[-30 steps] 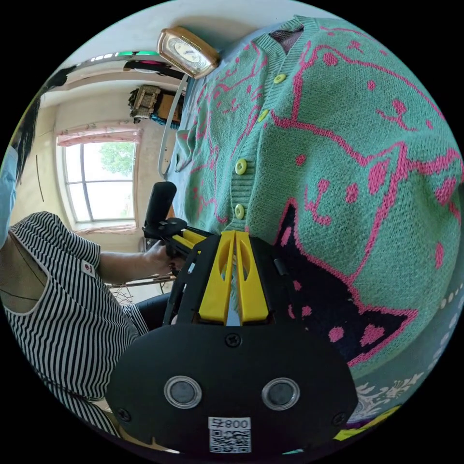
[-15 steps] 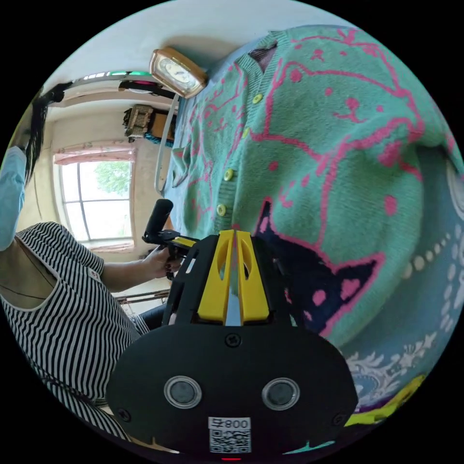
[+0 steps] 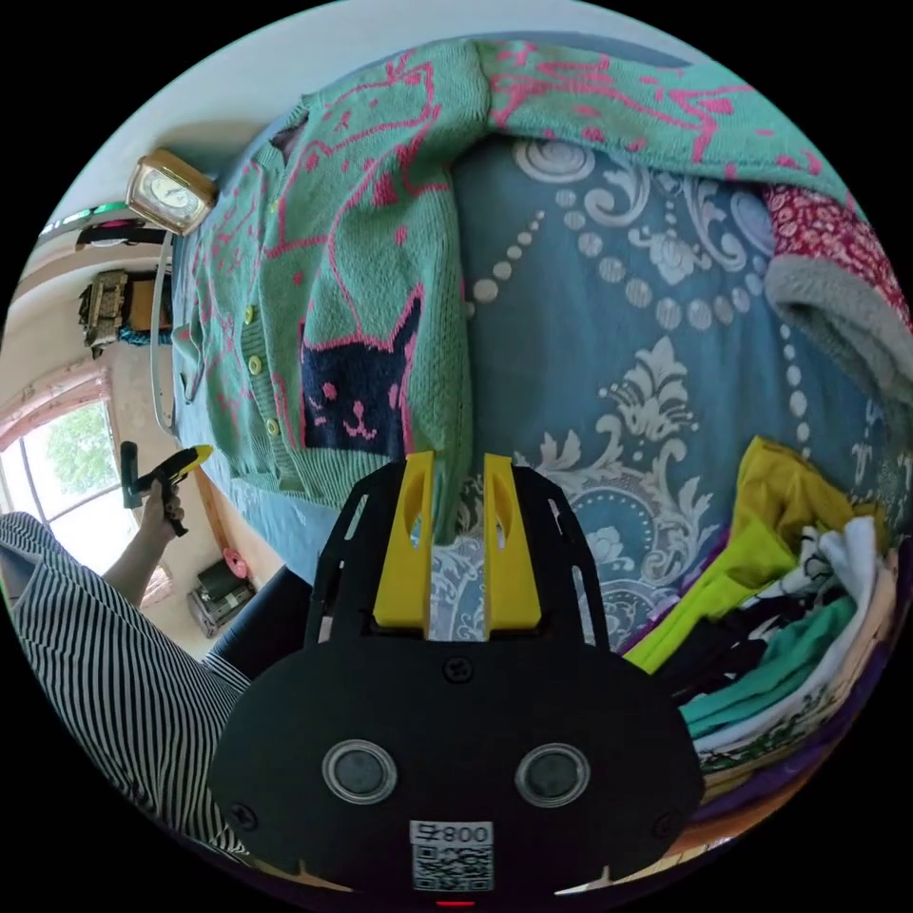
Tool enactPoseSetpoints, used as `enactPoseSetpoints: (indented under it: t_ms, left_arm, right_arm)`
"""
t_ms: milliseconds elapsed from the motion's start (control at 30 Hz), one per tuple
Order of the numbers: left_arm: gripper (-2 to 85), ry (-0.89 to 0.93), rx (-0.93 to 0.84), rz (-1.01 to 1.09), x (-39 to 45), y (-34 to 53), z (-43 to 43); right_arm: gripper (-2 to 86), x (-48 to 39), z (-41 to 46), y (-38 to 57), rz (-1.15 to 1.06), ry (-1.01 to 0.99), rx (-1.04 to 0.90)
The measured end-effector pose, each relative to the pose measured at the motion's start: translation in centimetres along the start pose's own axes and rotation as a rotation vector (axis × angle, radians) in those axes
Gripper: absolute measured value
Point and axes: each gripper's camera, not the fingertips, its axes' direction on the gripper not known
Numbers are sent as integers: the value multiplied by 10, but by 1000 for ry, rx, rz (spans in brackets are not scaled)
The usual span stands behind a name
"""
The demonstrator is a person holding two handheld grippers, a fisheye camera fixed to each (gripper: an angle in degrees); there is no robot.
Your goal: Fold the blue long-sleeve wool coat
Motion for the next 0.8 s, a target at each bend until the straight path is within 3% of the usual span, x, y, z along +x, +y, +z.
enactPoseSetpoints:
  t_ms: [100, 267, 400, 533, 800]
  left_arm:
    - [63, -21, -1, -75, -31, 11, 10]
    - [11, 163, -125, -41, -56, 31, 15]
    - [12, 182, -136, -12, -63, 52, 11]
    - [43, 227, -24, -12, -76, 65, 2]
    - [25, 248, -109, 19, -86, 61, 20]
  right_arm:
    - [82, 5, 12, 7, 18, 4, -19]
    - [46, 19, 12, 16, 3, -30, -83]
    - [30, 26, -3, 35, -4, -57, -100]
    - [25, 42, -7, 55, 25, -103, -109]
    - [22, 52, 4, 52, 32, -128, -129]
